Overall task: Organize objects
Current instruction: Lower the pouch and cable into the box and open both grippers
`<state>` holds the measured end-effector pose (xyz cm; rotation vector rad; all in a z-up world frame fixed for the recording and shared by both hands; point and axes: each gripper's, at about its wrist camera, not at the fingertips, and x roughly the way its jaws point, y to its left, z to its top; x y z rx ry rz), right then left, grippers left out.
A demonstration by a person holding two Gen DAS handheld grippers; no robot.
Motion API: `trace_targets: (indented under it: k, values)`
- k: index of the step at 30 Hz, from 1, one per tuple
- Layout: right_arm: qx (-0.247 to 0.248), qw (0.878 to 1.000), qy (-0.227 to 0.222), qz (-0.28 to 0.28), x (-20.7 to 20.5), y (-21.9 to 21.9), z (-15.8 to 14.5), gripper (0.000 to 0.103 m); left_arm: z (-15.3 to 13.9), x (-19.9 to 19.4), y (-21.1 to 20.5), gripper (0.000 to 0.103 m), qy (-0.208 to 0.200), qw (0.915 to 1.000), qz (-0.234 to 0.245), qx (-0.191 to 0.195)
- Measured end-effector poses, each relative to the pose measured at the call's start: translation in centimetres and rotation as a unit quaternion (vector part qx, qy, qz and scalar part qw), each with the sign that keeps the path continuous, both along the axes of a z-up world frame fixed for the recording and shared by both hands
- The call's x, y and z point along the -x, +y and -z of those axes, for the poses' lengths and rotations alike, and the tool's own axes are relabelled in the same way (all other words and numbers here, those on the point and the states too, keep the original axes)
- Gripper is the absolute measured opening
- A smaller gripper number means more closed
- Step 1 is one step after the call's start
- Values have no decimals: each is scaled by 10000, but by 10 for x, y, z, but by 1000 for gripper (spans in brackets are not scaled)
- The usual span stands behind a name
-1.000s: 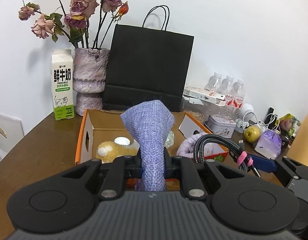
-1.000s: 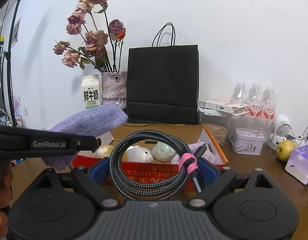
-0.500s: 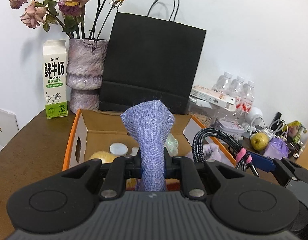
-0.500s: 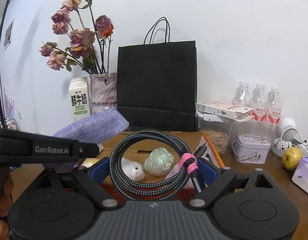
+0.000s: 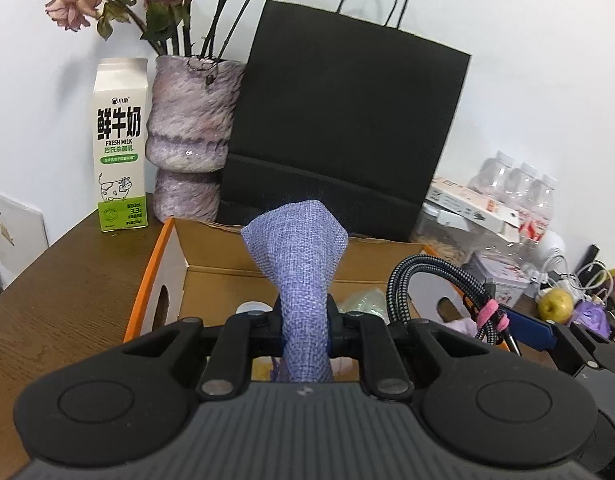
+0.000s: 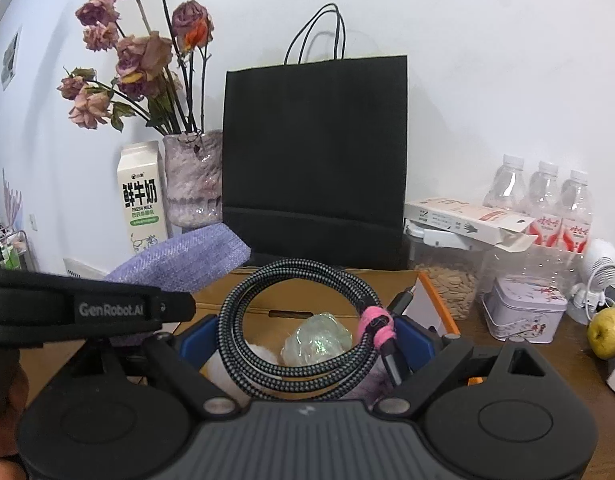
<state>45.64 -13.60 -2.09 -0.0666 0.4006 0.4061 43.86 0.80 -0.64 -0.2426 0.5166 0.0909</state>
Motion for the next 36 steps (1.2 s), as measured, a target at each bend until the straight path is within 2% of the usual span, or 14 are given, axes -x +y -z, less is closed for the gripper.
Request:
trace_targets:
  k: [8,10,11,12,13,14,15,17,22,32,36]
  values:
    - [59,9999,122,-32,-19,6,12,92,11,-14,10,16,101,9999,-86,42]
    - [98,9999,123,37,-20,6,15,92,14,-16,10,20,136,9999,-78,8]
    - [95,9998,123,76,-21,6,16,93,14,-16,9,33,129,9999,-109,-34]
    - [83,9998,139,102,-22,4,18,94,14,-15,8,57,83,9998,-152,-90]
    - [74,9998,172,118,-24,3,19,96,14,-13,7,72,2,9996,-211,-171]
    - [61,9997,213,120,-25,1,21,100,12,-10,5,97,-132,9991,-283,-279]
    - [43,9996,243,148,-26,0,22,103,10,-7,3,103,-269,9984,-332,-363]
    - [14,9993,291,213,-28,-3,23,103,7,-3,1,103,-451,9971,-382,-470]
    - [-65,9991,343,231,-28,-7,23,103,7,-4,1,103,-402,9974,-369,-466]
    - [-172,9989,352,273,-21,-12,15,103,-2,7,0,103,-496,9976,-319,-358]
    - [-143,9991,291,283,-13,-16,9,103,-10,17,2,103,-613,9973,-352,-193]
